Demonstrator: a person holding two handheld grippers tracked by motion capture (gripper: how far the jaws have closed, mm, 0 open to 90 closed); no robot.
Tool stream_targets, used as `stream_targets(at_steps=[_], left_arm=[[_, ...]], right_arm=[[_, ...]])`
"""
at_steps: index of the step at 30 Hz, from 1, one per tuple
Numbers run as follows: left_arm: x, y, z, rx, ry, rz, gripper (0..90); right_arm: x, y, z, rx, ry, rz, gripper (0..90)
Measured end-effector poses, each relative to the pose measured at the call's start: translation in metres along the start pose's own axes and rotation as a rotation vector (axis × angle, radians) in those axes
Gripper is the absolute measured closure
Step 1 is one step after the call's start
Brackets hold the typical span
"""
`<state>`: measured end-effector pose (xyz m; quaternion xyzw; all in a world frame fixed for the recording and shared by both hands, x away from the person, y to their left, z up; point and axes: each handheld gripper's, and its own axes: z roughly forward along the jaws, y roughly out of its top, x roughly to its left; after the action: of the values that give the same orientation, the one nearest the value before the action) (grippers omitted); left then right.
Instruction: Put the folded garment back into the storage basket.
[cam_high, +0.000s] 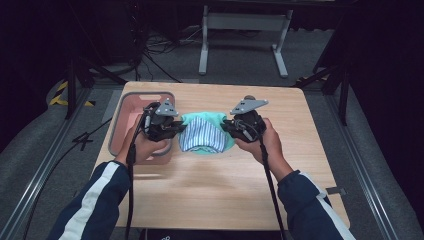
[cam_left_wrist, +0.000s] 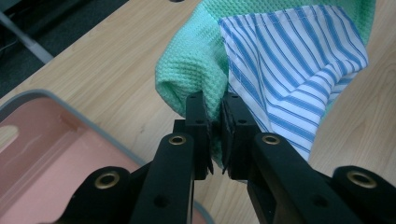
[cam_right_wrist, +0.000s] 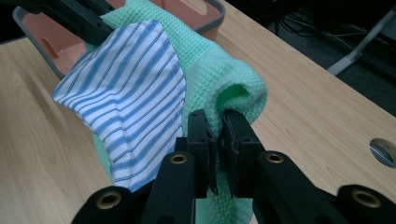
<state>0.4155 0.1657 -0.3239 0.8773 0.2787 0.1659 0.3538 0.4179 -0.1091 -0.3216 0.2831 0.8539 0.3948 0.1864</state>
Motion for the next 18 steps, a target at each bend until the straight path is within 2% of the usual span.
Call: stream_targets(at_steps=[6, 18], left_arm=[[0.010, -0.009, -0.014, 0.006, 0.028, -0.029, 82.6], [0.028, -0.029, -0.046, 0.013, 0.107, -0.079, 82.6]], right_arm=[[0.007, 0.013, 0.010, -0.007, 0.028, -0.016, 81.7], [0.029, 0.051, 0.038, -0.026, 0.099, -0.066, 81.7]])
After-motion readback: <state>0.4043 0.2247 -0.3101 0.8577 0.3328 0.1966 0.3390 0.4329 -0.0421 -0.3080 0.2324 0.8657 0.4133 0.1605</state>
